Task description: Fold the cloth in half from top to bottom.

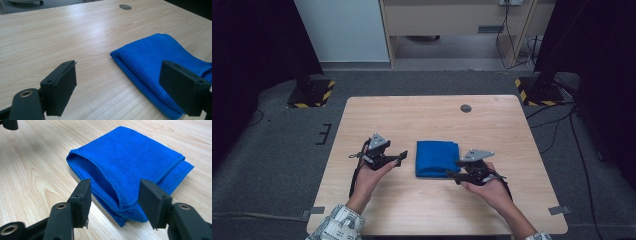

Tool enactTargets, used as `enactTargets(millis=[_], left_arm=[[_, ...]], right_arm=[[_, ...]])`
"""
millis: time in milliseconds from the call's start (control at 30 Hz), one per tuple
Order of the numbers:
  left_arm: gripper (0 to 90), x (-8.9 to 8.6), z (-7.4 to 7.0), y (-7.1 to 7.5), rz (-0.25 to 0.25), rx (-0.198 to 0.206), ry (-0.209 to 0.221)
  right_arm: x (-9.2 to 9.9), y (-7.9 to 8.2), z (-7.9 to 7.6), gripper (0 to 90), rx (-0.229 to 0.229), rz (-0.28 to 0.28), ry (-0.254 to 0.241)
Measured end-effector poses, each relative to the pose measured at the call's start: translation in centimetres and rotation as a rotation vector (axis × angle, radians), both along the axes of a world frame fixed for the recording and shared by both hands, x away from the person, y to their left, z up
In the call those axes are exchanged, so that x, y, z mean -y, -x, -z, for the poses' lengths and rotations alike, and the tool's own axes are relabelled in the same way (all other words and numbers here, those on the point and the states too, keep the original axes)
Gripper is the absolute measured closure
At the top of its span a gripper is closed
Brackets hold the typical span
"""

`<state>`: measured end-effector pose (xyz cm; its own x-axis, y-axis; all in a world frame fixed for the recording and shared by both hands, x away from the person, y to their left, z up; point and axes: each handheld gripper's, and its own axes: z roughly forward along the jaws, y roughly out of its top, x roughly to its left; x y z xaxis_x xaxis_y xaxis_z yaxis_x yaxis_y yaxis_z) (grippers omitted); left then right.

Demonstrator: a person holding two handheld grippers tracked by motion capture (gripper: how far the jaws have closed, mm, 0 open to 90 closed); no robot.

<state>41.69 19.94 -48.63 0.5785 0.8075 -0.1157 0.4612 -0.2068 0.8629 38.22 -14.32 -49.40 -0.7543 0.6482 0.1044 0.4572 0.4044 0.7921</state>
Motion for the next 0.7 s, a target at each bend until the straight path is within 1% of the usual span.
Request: enactTargets(millis=[33, 233, 433, 500, 533, 567, 667, 700], left_arm=[[14.2, -0.2, 0.0, 0.0, -0.004, 0.001, 0.001], [14.2, -0.4, 0.0, 0.0, -0.010, 0.000, -0.001], [14.2, -0.5, 0.0, 0.0, -0.013, 0.002, -0.009], [14.2, -0.5, 0.1, 0.0, -0.015, 0.001, -0.011], [14.2, -0.5, 0.1, 0.0, -0.015, 0.001, -0.011], [14.2, -0.5, 0.2, 0.0, -0.015, 0.001, -0.014], [14.2, -0.6, 0.3, -0.1, -0.017, -0.001, -0.016], [14.2, -0.6, 0.3, -0.1, -0.017, -0.001, -0.019]], right_arm=[[-0.2, 0.0, -0.1, 41.4, 0.003, -0.001, 0.003], [-0.3, -0.2, -0.5, 38.1, 0.011, 0.011, -0.010], [-0.3, -0.7, -0.9, 37.7, 0.020, 0.033, -0.031], [-0.4, -1.0, -0.8, 37.6, 0.028, 0.048, -0.033], [-0.4, -1.0, -0.8, 37.6, 0.028, 0.048, -0.033], [-0.6, -1.3, -0.7, 37.5, 0.029, 0.065, -0.035], [-0.9, -1.7, -0.4, 36.9, 0.030, 0.077, -0.034], [-1.4, -2.2, -0.1, 36.0, 0.029, 0.095, -0.033]])
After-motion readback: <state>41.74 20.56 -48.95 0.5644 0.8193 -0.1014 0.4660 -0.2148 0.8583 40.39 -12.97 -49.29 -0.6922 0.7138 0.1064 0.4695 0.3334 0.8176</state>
